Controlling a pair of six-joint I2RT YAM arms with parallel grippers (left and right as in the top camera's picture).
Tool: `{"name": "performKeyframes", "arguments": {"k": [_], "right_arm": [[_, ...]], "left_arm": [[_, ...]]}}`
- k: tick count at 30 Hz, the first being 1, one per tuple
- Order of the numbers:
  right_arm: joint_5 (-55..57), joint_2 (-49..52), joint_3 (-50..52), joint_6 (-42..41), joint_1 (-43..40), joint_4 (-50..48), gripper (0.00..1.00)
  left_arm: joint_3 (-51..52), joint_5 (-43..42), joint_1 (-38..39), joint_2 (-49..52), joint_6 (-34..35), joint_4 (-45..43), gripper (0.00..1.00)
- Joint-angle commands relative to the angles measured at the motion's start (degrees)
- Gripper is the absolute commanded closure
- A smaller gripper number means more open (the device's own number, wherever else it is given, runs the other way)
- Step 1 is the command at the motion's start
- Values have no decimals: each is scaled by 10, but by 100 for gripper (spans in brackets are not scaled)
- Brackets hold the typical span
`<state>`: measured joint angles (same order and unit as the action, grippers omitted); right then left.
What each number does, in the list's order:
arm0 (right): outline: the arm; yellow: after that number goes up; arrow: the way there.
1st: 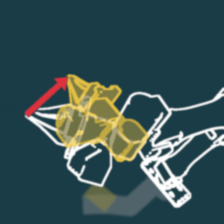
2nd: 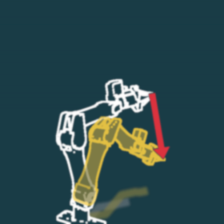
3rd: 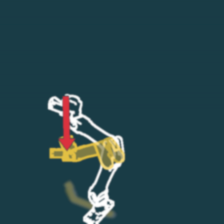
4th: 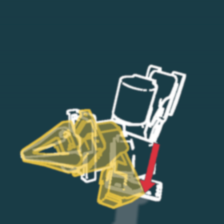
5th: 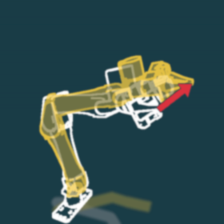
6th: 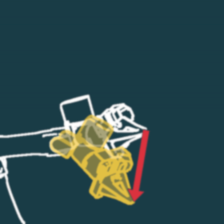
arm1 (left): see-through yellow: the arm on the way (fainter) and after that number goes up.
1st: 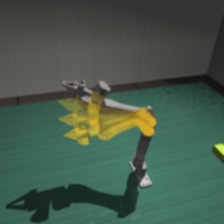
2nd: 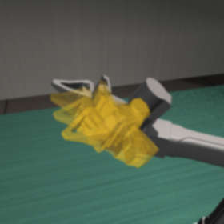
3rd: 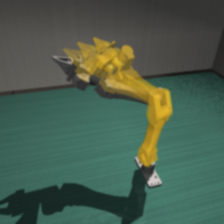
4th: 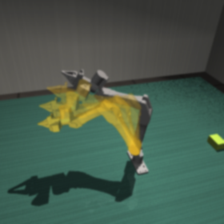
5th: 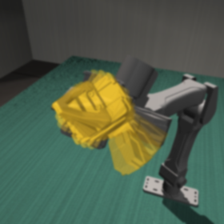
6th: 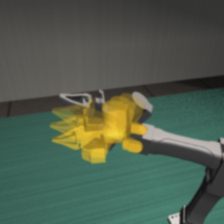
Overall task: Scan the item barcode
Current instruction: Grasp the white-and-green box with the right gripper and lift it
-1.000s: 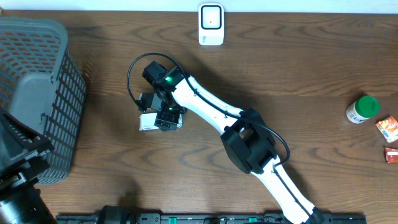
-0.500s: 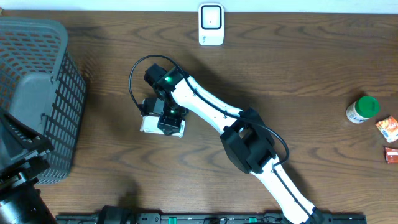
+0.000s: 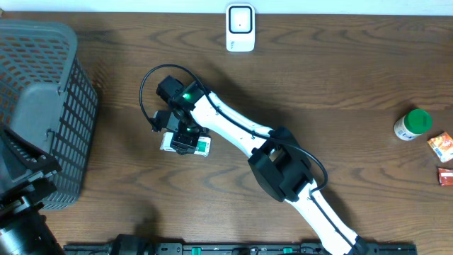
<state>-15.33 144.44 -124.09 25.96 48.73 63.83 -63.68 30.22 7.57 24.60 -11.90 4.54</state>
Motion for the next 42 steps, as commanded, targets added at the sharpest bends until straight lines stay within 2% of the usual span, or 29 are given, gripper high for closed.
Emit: {"name": "performKeyframes", "arguments": {"k": [1,8,17,19,23,31,35,38,42], "right_arm": [[66,85,57,-24,8,22,36],[109,85,74,-24,7,78,36],[112,85,118,-24,9,53,24],[115,85,118,-32,12,42,29],[122,85,118,-46,13,37,54],[116,85,117,-72,11,54,81],[111,85,111,-71,11,90,82],[104,84,91,-71,11,119,88],[57,84,46,-55,9,159,89]], "left_arm": [[-7,5,-3,-2,-5,-2,5],[-7,5,-3,-2,-5,-2,5],[-7,5,-3,-2,-5,-2,5],[-7,5,-3,-2,-5,-2,5],[-7,5,-3,-2,-5,-2,5],[-7,5,-3,-2,-5,-2,5],[-7,5,-3,-2,-5,-2,5],[-7,5,-3,-2,-5,-2,5],[-7,5,-3,-2,-5,-2,5]]}}
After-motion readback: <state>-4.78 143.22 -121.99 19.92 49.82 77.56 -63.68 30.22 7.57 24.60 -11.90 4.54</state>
